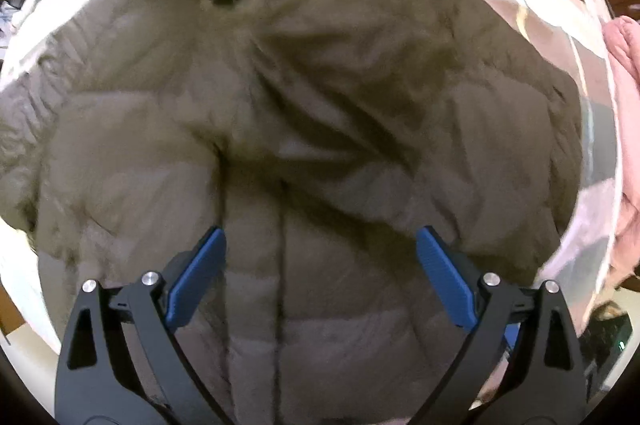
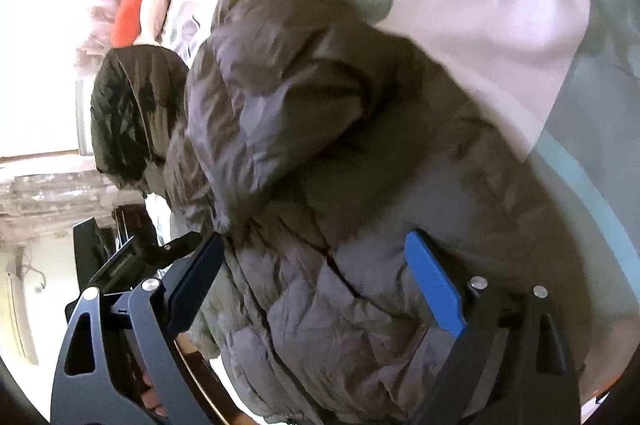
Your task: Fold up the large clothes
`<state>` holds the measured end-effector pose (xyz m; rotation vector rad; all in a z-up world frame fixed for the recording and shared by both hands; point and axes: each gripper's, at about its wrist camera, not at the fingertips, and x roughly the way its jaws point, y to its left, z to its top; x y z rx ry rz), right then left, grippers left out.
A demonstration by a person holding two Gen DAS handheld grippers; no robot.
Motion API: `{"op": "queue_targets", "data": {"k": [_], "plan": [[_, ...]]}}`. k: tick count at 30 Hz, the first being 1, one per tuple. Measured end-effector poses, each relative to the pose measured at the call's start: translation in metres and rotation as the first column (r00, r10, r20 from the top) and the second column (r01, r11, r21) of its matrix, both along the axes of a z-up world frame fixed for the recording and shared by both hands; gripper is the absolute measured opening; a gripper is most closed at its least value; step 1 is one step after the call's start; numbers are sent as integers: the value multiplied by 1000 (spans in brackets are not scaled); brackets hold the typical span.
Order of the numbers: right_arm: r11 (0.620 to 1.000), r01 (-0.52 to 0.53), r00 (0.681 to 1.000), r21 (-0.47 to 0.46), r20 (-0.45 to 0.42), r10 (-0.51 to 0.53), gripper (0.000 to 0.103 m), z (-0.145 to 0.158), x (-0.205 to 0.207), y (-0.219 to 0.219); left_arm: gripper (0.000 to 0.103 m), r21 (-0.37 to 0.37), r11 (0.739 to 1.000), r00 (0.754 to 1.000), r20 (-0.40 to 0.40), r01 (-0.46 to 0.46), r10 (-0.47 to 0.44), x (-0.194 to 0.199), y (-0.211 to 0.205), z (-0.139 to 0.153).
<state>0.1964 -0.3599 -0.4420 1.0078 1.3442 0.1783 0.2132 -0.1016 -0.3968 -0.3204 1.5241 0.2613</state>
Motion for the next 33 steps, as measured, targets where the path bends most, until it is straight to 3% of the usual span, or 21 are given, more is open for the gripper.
{"op": "queue_targets", "data": {"k": [4, 9, 15, 17, 19, 21, 22, 26, 29, 33], "plan": [[1000, -18, 1000, 5, 6, 18, 92, 2, 2, 5, 97, 60, 997, 998, 44, -56, 54, 11, 27, 4], [999, -50, 999, 1, 3, 50, 92, -1, 3, 20, 97, 95, 991, 995, 37, -97, 94, 28, 63, -7], [997, -71, 997, -9, -1, 71, 92, -1, 6, 30, 94, 13, 996, 996, 15, -93, 93, 30, 67, -21], [997, -72, 997, -11, -5, 72, 92, -2, 7, 31, 71, -49, 996, 997, 20, -68, 69, 31, 60, -27], [997, -73, 997, -14, -8, 73, 92, -2, 7, 32, 4, -102, 994, 999, 0, -45, 45, 32, 56, -35], [997, -72, 997, -17, -9, 72, 92, -2, 7, 31, 0, -169, 985, 1000, 7, -22, 23, 34, 51, -39], [997, -71, 997, -18, -9, 71, 92, -2, 7, 31, 0, -167, 986, 1000, 23, -2, 5, 35, 47, -36], [999, -50, 999, -22, 6, 50, 92, 2, 8, 29, 0, -86, 993, 995, 63, 78, -73, 31, 40, -21], [1000, -16, 1000, -10, 22, 16, 92, 6, 11, 24, 0, -104, 994, 999, 30, 43, -40, 26, 47, -22], [1000, 27, 1000, -11, 3, -27, 92, 6, 14, 20, 0, -26, 996, 996, -11, 86, -87, 6, 43, -24]]}}
